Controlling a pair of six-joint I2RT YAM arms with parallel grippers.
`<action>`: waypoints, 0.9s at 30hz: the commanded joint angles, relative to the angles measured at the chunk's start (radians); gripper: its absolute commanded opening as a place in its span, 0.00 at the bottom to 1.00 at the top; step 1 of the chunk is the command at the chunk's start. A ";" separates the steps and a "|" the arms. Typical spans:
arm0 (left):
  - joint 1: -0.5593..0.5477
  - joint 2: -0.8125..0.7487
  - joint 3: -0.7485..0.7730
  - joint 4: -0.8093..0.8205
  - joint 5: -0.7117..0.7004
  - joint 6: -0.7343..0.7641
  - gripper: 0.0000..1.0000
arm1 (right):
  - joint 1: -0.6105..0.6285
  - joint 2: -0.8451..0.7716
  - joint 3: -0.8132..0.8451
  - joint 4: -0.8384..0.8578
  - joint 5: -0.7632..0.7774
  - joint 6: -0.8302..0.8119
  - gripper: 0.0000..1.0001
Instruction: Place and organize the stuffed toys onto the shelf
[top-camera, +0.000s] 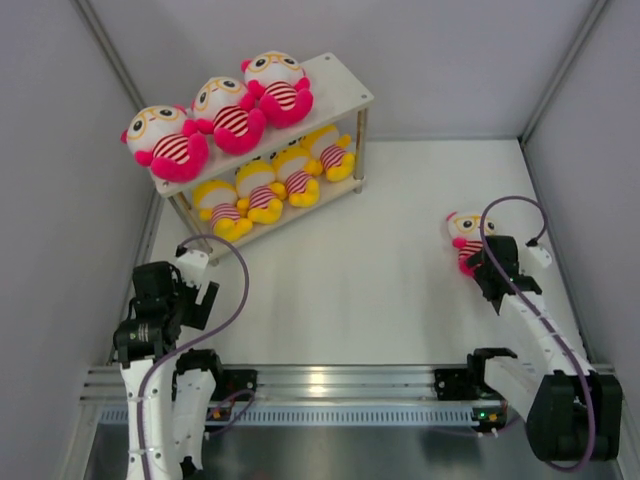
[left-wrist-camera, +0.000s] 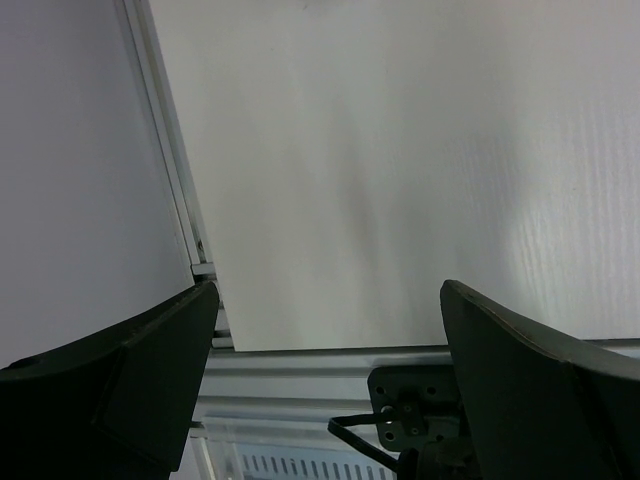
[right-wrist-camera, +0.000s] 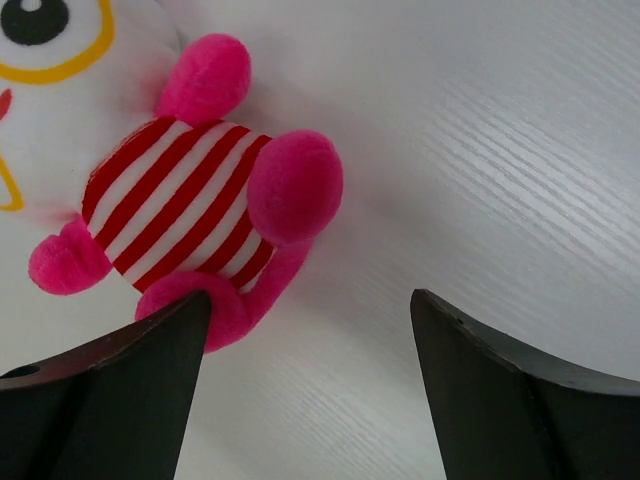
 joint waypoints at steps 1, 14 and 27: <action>-0.011 0.000 -0.016 0.047 -0.048 0.001 0.99 | -0.048 0.035 -0.044 0.208 -0.014 0.020 0.81; -0.021 0.055 0.014 0.048 -0.057 0.013 0.99 | -0.114 -0.008 -0.013 0.394 -0.223 -0.233 0.82; -0.024 0.108 0.063 0.048 -0.069 0.027 0.99 | -0.297 0.185 -0.006 0.471 -0.373 -0.124 1.00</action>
